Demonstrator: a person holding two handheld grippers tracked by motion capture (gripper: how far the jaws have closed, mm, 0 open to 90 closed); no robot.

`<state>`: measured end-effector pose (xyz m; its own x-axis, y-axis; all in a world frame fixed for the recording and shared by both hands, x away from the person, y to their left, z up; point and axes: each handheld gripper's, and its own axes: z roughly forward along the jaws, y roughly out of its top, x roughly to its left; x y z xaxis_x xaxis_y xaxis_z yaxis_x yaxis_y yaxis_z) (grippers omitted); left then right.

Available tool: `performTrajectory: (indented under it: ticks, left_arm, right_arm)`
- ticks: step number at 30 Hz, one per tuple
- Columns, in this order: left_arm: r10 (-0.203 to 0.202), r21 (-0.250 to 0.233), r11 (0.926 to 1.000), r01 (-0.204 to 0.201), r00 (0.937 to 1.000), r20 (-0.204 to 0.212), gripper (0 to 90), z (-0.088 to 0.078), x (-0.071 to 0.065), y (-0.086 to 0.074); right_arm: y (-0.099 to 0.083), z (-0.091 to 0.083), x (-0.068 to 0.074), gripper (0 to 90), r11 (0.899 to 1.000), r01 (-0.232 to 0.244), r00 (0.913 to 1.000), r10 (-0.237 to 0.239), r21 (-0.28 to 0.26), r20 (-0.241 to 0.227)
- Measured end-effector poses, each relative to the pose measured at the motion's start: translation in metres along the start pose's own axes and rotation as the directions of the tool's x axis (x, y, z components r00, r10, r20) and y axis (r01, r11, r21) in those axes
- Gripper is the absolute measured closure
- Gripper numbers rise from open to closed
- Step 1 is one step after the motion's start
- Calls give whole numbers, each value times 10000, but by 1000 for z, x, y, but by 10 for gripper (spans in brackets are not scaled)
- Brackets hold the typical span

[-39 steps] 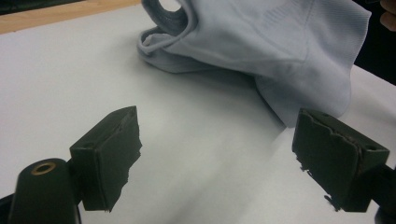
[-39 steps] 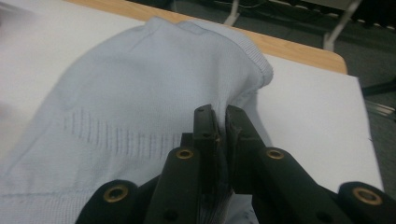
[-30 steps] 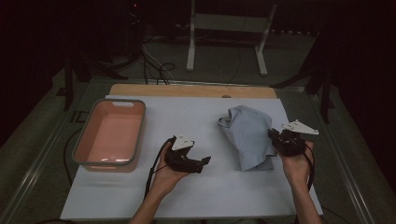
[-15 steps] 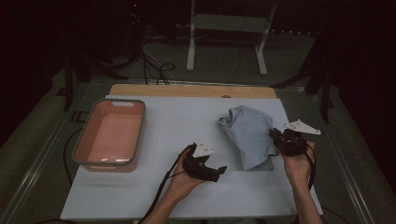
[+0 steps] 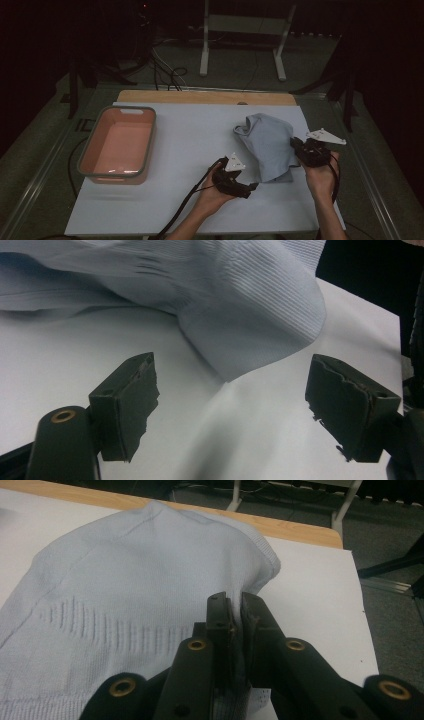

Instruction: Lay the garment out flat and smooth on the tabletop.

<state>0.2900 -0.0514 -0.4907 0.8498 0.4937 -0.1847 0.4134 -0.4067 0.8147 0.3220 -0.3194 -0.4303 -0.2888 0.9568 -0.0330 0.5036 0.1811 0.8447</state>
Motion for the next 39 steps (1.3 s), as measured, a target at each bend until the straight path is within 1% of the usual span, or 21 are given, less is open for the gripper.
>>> performTrajectory:
  ticks: [4,6,8,11,13,15,17,18,19,20,21,23,26,29,34,36,39]
  left_arm:
    - [68,131,9999,-70,9999,127,243,8,-3,1]
    - [153,242,9996,-159,9996,252,289,13,-5,1]
    - [271,425,9987,-280,9994,221,309,19,-8,1]
    - [328,633,9974,-333,9994,102,331,27,-9,0]
    - [206,768,9968,-205,9998,-11,366,32,-9,-1]
    - [148,931,9956,-143,9999,-48,450,39,-9,-1]
    - [262,1045,9943,-230,9992,-296,515,43,-10,-1]
    - [212,1007,9948,-176,9991,-356,585,44,-8,-1]
    - [43,904,9959,-9,9993,-372,656,44,-6,0]
    - [-45,856,9963,80,9992,-402,713,41,-3,1]
    - [-171,707,9973,200,9990,-413,776,39,-1,2]
    - [-281,465,9985,301,9987,-423,875,30,3,6]
    - [-381,4,9993,382,9972,-640,884,16,8,11]
    - [-578,-351,9979,553,9954,-763,885,3,13,13]
    - [-679,-631,9961,618,9928,-986,885,-15,20,13]
    - [-658,-730,9957,577,9912,-1148,886,-21,22,13]
    - [-758,-960,9934,631,9880,-1348,887,-30,25,14]
  right_arm:
    - [0,-1,-2,832,9999,-98,9999,98,-59,32]
    - [0,-2,-2,833,9999,-110,9999,110,-54,57]
    - [0,-2,-3,833,9998,-161,9999,161,-88,51]
    - [1,-3,-5,833,9998,-144,9999,145,-115,87]
    - [1,-4,-5,833,9996,-226,9997,227,-158,71]
    - [1,-4,-5,833,9997,-210,9997,211,-151,78]
    - [0,-4,-5,834,9998,-161,9999,161,-149,38]
    - [1,-4,-4,833,9998,-153,9999,154,-156,62]
    - [1,-4,-4,834,9997,-184,9998,185,-177,35]
    - [1,-4,-4,834,9997,-164,9999,165,-187,40]
    - [1,-4,-4,834,9997,-158,9999,158,-201,45]
    - [1,-5,-5,834,9997,-138,9999,139,-196,46]
    - [0,-6,-5,834,9996,-171,9998,172,-220,65]
    - [0,-6,-5,834,9996,-160,9998,162,-217,82]
    - [0,-5,-4,834,9997,-135,9999,136,-192,38]
    - [0,-5,-3,834,9998,-124,9999,125,-176,26]
    - [0,-5,-3,836,9998,-116,9999,116,-182,25]
